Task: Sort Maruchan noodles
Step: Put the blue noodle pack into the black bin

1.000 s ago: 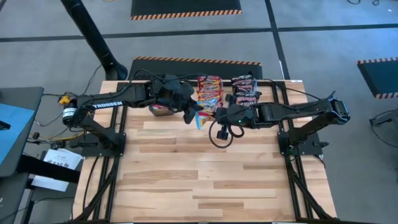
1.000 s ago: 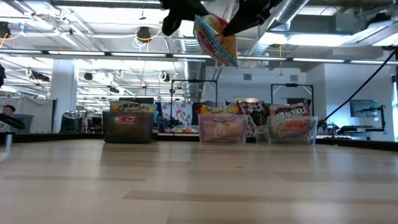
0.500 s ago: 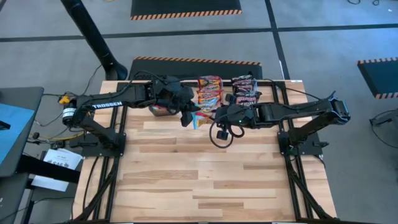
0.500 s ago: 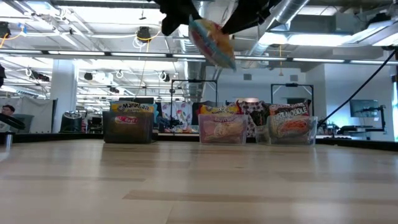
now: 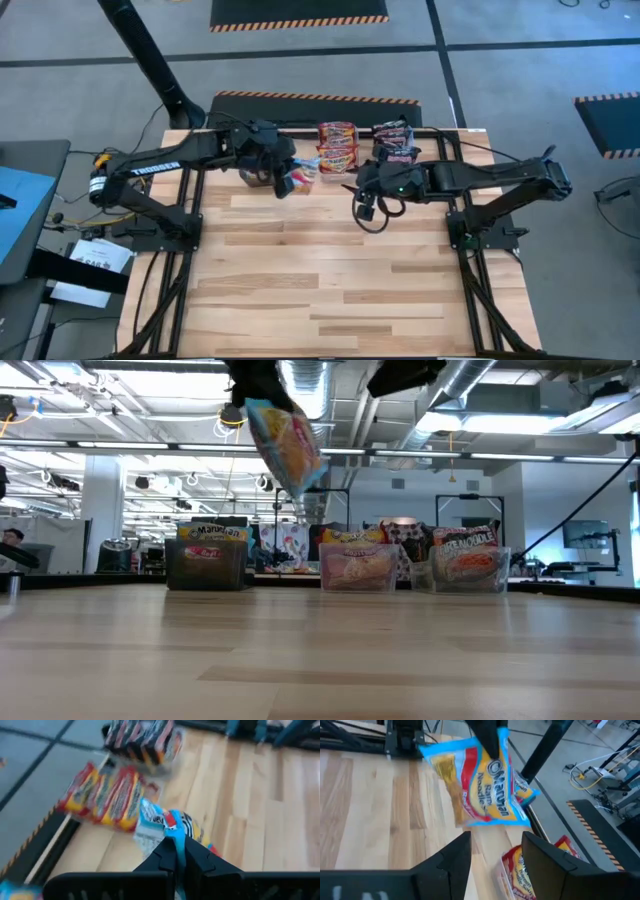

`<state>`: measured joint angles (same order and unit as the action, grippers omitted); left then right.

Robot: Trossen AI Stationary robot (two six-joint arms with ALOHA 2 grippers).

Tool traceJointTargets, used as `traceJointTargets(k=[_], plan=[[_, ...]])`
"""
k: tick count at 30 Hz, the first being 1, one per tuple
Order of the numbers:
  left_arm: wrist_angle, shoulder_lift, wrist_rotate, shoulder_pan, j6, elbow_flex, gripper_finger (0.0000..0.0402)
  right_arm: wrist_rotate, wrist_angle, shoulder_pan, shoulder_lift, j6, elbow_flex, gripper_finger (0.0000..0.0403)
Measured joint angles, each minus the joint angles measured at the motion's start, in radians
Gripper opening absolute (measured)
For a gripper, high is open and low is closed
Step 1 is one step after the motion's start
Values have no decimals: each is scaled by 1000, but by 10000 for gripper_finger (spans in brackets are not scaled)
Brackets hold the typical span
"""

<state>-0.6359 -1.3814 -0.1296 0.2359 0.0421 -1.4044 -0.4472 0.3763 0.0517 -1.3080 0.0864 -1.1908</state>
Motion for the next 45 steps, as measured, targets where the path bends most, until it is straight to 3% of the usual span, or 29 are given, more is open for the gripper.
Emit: traceJointTargets(k=[9, 33, 45], plan=[[-94, 92, -28, 72, -1, 0, 0, 0, 8, 0, 5, -7, 0, 192], [-211, 153, -15, 113, -50, 3, 0, 0, -21, -2, -10, -10, 1, 191], [59, 335, -8, 202, -40, 326, 0, 1, -18, -2, -10, -59, 1, 191]])
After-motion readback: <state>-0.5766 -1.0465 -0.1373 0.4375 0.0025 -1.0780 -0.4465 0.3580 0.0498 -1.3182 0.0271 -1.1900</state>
